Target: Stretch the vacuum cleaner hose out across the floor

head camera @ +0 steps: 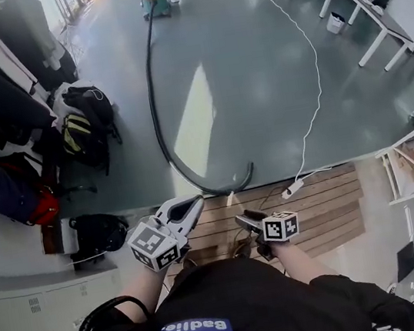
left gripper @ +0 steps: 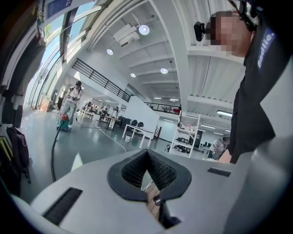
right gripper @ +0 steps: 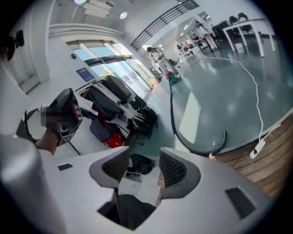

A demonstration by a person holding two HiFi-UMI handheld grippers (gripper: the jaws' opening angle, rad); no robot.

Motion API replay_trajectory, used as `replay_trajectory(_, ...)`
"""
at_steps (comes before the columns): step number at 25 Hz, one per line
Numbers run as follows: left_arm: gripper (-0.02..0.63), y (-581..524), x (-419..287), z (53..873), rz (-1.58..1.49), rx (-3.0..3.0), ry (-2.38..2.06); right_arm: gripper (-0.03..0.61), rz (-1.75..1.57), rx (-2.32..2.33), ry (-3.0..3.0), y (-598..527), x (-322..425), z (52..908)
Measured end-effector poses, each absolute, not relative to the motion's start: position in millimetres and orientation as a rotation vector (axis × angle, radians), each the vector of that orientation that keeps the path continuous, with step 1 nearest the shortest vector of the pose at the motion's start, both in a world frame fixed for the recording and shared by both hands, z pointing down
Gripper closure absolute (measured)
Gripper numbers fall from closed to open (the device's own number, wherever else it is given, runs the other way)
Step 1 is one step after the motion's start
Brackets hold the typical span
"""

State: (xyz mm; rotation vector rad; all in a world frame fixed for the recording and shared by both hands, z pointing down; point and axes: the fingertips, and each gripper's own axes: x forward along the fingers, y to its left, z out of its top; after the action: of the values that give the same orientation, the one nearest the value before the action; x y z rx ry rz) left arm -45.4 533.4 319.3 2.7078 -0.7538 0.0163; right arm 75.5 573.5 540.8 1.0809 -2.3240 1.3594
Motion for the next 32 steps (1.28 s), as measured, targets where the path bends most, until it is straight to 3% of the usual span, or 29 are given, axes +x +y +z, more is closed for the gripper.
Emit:
replay_trajectory(5, 0.618, 557.7, -77.8, 325.0, 0.039, 2.741, -0.682, 0.373, 1.133, 1.021, -2.506, 580.1, 14.3, 471.6)
replay_trajectory(13, 0.618, 578.1, -82.5, 302.4, 0.007, 2.797, -0.724, 0.482, 0.725, 0.885, -2.826, 578.0, -19.1, 344.1)
replay_trajectory(20, 0.618, 599.8, -44.4, 280.8, -0.052, 2.773, -0.783, 0.572, 0.558, 0.723, -2.964, 594.2, -10.5, 288.2)
replay_trajectory(32, 0.618, 621.8, -12.6, 281.8, -0.019, 2.759, -0.828, 0.574, 0.495, 0.688, -3.067, 619.9, 7.9, 277.9)
